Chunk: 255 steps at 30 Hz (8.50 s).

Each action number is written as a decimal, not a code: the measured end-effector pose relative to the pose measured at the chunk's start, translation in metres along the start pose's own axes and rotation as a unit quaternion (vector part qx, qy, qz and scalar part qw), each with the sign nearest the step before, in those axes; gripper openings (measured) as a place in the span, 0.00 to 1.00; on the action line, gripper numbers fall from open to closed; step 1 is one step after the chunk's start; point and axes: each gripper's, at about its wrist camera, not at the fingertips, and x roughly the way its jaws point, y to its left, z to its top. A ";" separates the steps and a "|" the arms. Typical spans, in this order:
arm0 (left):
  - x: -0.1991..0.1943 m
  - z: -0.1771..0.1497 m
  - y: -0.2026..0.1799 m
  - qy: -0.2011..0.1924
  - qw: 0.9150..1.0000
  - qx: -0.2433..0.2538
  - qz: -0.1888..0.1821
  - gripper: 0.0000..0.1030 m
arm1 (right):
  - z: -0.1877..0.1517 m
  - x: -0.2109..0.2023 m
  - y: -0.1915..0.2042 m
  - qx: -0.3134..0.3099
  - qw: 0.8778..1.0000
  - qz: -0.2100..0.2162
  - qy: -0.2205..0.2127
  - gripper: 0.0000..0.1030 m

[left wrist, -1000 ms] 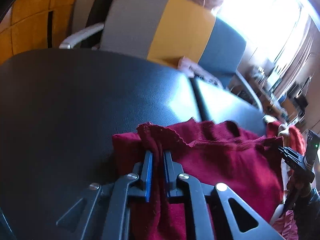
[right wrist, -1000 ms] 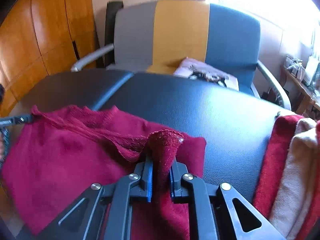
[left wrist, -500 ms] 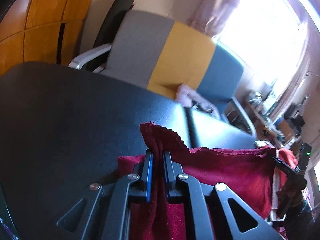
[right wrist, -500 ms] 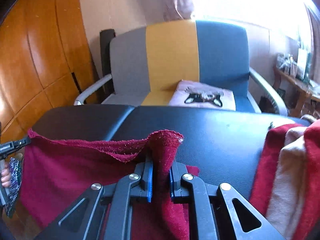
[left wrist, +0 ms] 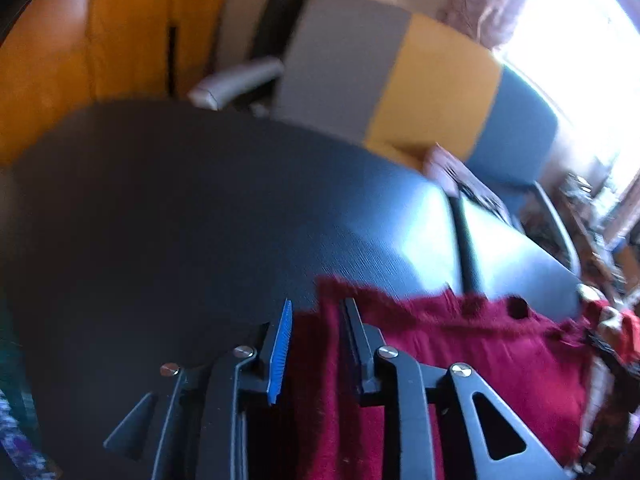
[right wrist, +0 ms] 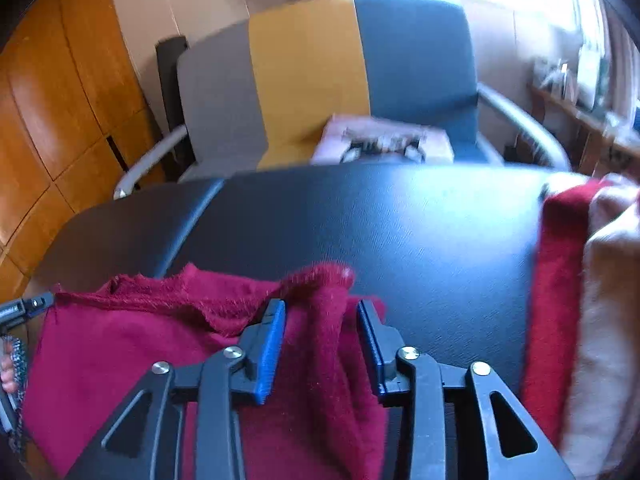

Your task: Fold clothes

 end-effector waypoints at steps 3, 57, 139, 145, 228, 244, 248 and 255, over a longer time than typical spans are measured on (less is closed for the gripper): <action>-0.025 -0.008 -0.016 -0.043 0.999 0.021 -0.014 0.26 | 0.000 -0.024 0.011 -0.027 0.999 0.014 -0.024 0.50; -0.041 -0.123 -0.237 0.036 0.918 0.317 -0.236 0.31 | -0.160 -0.083 -0.028 0.105 0.923 0.352 0.115 0.92; -0.064 -0.133 0.040 0.072 0.979 0.091 -0.169 0.10 | -0.071 0.017 0.072 -0.074 0.996 0.012 0.057 1.00; -0.072 -0.164 0.050 0.087 0.978 0.083 -0.170 0.09 | -0.070 0.019 0.076 -0.088 0.994 0.024 0.059 1.00; -0.022 0.020 0.010 0.134 0.960 -0.023 -0.244 0.14 | -0.079 -0.032 0.066 -0.267 0.936 0.155 0.167 0.50; -0.038 0.008 -0.195 0.204 0.913 -0.082 -0.343 0.13 | -0.106 -0.042 0.038 -0.174 0.959 0.204 0.093 0.54; -0.008 -0.009 -0.238 0.231 0.909 -0.094 -0.333 0.13 | -0.112 -0.044 0.032 -0.152 0.961 0.216 0.076 0.54; 0.049 -0.065 -0.281 0.294 0.908 -0.076 -0.289 0.13 | -0.116 -0.045 0.027 -0.136 0.961 0.232 0.065 0.54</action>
